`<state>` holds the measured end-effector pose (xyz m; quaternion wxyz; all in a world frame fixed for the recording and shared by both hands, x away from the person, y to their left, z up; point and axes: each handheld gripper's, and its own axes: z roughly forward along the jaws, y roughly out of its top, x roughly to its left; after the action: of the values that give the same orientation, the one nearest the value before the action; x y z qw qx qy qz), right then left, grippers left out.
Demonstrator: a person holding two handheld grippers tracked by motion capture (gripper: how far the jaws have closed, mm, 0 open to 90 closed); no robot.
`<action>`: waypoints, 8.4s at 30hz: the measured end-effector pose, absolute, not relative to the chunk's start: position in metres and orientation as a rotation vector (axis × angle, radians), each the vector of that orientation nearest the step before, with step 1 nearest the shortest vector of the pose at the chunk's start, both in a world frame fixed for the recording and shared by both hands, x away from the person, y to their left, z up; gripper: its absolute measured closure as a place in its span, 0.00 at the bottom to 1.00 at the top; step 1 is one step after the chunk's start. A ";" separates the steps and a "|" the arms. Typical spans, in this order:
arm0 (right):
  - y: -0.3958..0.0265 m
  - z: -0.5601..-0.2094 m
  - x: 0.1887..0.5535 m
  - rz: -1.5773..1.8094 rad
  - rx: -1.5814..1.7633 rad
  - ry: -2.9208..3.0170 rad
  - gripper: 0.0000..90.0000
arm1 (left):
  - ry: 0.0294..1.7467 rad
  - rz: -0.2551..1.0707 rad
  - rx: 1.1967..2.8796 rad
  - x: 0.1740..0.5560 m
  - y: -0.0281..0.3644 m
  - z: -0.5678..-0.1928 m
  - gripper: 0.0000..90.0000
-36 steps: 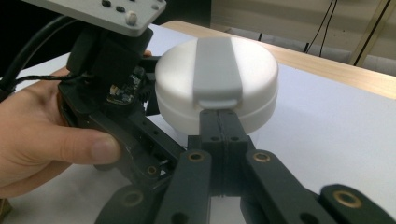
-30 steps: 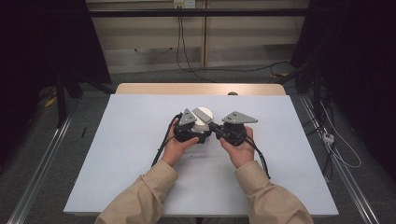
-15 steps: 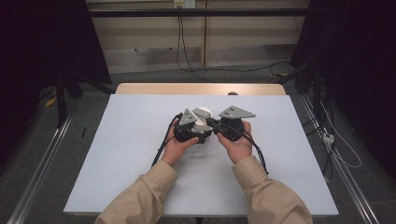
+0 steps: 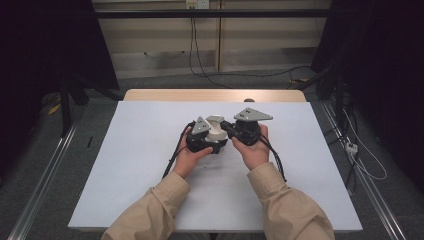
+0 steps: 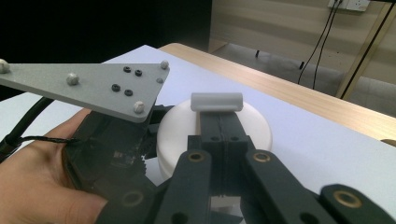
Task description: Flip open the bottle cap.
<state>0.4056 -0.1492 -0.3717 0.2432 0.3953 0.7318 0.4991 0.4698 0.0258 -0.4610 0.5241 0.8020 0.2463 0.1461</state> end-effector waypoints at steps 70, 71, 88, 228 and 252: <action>-0.127 -0.363 0.435 1.302 1.018 2.029 1.00 | 0.589 0.355 1.921 0.470 0.025 -0.461 0.21; -0.127 -0.363 0.435 1.301 1.015 2.030 1.00 | 0.589 0.356 1.921 0.470 0.025 -0.461 0.21; -0.122 -0.363 0.443 1.289 1.002 2.030 1.00 | 0.587 0.361 1.924 0.470 0.025 -0.461 0.21; -0.124 -0.374 0.457 1.360 1.030 2.052 0.60 | 0.583 0.364 1.988 0.460 0.047 -0.438 0.07; -0.208 -0.413 0.361 1.337 1.072 2.062 0.21 | 0.645 0.320 1.944 0.410 0.132 -0.423 0.08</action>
<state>0.3606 -0.2080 -0.4126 0.2281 0.3894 0.7488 0.4855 0.4098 0.1316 -0.4232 0.5092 0.8071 0.2678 0.1328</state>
